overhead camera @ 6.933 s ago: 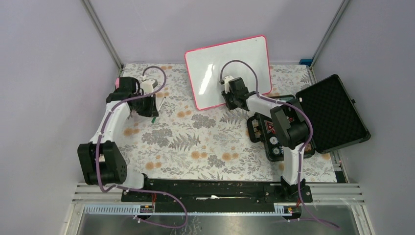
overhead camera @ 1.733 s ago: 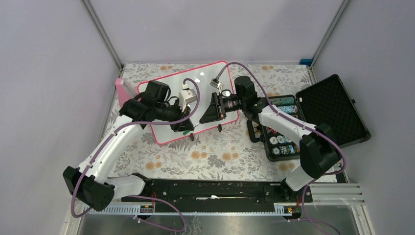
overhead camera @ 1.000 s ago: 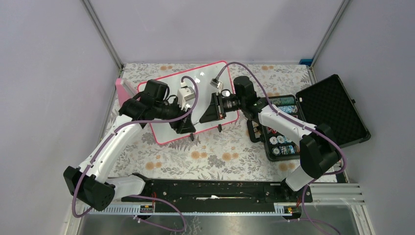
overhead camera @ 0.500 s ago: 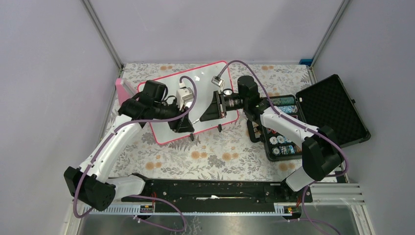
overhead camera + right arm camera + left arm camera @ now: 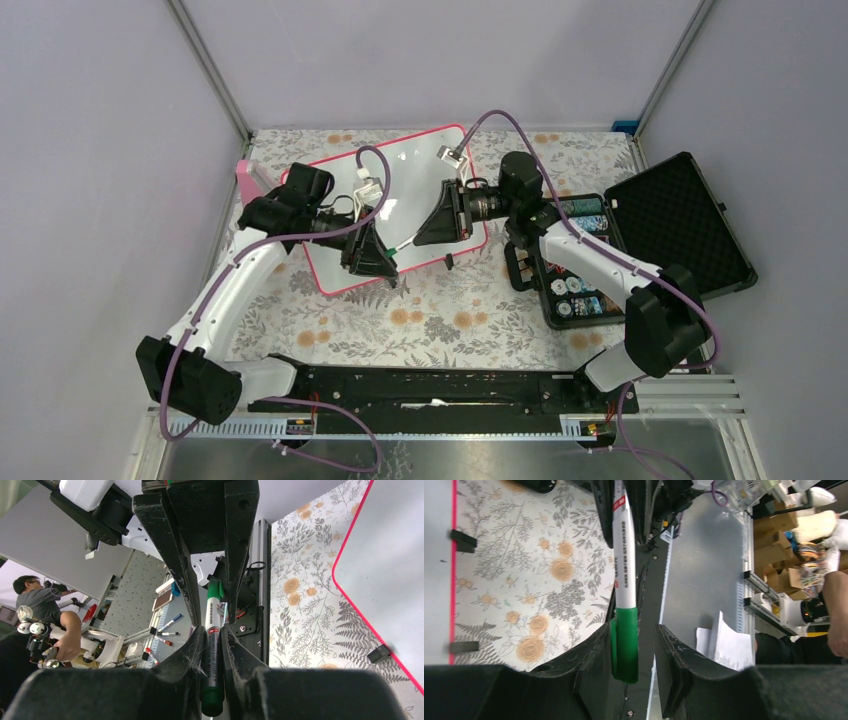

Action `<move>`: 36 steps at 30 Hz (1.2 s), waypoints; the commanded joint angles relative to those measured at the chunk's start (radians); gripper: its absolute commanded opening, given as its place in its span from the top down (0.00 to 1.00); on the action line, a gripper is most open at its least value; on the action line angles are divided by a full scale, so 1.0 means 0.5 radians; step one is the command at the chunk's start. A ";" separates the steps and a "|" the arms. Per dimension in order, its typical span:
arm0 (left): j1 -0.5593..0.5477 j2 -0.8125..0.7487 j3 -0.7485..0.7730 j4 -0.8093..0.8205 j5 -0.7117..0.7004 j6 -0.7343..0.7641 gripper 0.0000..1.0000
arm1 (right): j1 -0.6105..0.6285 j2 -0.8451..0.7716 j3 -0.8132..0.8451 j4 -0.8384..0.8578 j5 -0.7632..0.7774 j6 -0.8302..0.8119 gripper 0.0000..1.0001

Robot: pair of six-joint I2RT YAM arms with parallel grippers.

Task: Write a sentence on the whiteboard
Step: Open the pen cap from the whiteboard marker.

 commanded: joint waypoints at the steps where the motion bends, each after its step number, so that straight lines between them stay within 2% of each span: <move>1: 0.034 0.010 0.037 0.017 0.268 0.011 0.62 | -0.011 -0.079 -0.038 0.276 -0.107 -0.001 1.00; 4: 0.063 0.029 0.037 0.017 0.329 0.000 0.62 | -0.011 -0.076 -0.075 0.411 -0.150 0.090 1.00; 9: 0.082 0.048 0.036 0.017 0.378 -0.009 0.62 | -0.008 -0.077 -0.086 0.394 -0.162 0.079 1.00; 11: 0.082 0.053 0.035 0.014 0.373 -0.012 0.64 | -0.009 -0.079 -0.086 0.391 -0.161 0.085 1.00; 13: 0.081 0.055 0.036 0.013 0.364 -0.013 0.68 | -0.002 -0.077 -0.090 0.385 -0.159 0.083 1.00; 15: 0.081 0.046 0.021 0.051 0.348 -0.048 0.77 | 0.005 -0.073 -0.095 0.378 -0.159 0.082 1.00; 17: 0.083 0.038 0.008 0.069 0.334 -0.056 0.92 | 0.014 -0.067 -0.097 0.353 -0.157 0.073 0.99; 18: 0.083 0.037 0.003 0.067 0.328 -0.053 0.98 | 0.015 -0.062 -0.094 0.333 -0.155 0.071 0.89; 20: 0.081 0.031 -0.009 0.068 0.286 -0.051 1.00 | 0.015 -0.061 -0.076 0.255 -0.149 0.046 0.59; 21: 0.079 0.024 -0.014 0.066 0.254 -0.048 1.00 | 0.013 -0.062 -0.060 0.191 -0.138 0.021 0.49; 22: 0.078 0.017 -0.023 0.069 0.231 -0.047 1.00 | 0.013 -0.064 -0.041 0.093 -0.126 -0.003 0.45; 27: 0.070 0.005 -0.011 -0.016 0.085 0.031 1.00 | 0.008 -0.065 0.111 -0.400 -0.017 -0.268 0.46; 36: -0.040 0.026 0.013 -0.085 -0.074 0.077 1.00 | 0.056 -0.045 0.174 -0.673 0.035 -0.356 0.49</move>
